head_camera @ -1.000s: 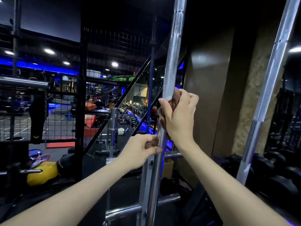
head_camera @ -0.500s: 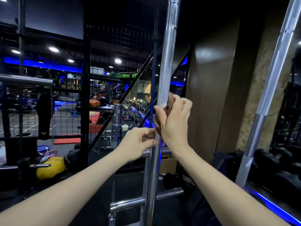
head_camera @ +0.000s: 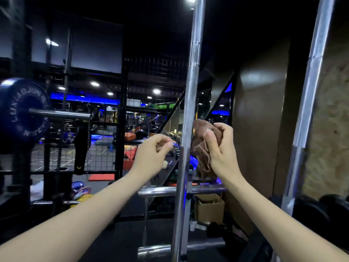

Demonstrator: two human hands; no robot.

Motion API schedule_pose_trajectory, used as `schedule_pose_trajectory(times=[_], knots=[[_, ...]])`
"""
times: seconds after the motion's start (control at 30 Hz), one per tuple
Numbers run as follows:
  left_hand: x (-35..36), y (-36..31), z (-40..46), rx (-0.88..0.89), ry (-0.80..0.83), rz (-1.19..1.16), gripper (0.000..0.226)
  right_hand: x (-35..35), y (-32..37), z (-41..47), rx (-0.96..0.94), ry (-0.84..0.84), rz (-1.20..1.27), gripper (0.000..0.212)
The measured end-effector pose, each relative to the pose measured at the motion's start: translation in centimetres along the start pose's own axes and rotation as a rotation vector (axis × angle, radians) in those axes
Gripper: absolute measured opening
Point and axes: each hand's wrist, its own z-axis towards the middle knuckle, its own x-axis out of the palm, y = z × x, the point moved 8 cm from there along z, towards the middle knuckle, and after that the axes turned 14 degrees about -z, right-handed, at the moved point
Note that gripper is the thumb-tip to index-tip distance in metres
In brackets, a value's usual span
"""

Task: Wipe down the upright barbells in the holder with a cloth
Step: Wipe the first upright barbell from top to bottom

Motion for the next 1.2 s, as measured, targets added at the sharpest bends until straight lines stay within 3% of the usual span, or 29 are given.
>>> schedule_pose_trajectory(times=[0.17,0.23,0.33,0.5,0.63,0.9,1.03,1.1,1.2], knots=[[2.6,-5.5,0.7,0.051,-0.055,-0.05,0.005,-1.6,0.1,2.6,0.163,0.138,0.341,0.013],[3.8,-6.7,0.7,-0.012,-0.08,-0.123,0.013,-1.8,-0.4,3.0,0.246,0.194,0.45,0.019],[5.2,-8.1,0.6,-0.134,-0.106,-0.307,0.034,-0.7,-0.2,2.6,0.401,0.435,0.812,0.057],[6.1,-9.8,-1.4,-0.199,-0.044,-0.309,0.017,-0.9,2.2,0.5,0.479,0.748,1.155,0.05],[4.8,-10.6,-2.6,-0.171,-0.116,-0.158,0.026,-1.4,3.0,-1.2,0.518,0.889,1.071,0.064],[-1.1,-13.1,0.3,-0.135,-0.281,0.114,0.026,-3.5,-0.2,2.5,0.581,0.663,0.604,0.036],[-5.4,-15.0,1.3,-0.094,-0.695,0.127,0.037,-3.1,1.7,5.2,0.464,0.543,0.501,0.022],[-6.6,-15.9,2.0,-0.069,-0.836,0.094,0.042,-3.0,2.4,6.2,0.42,0.481,0.485,0.023],[-5.0,-16.9,3.7,-0.017,-0.805,0.155,0.039,-3.0,3.0,7.3,0.39,0.408,0.474,0.036]])
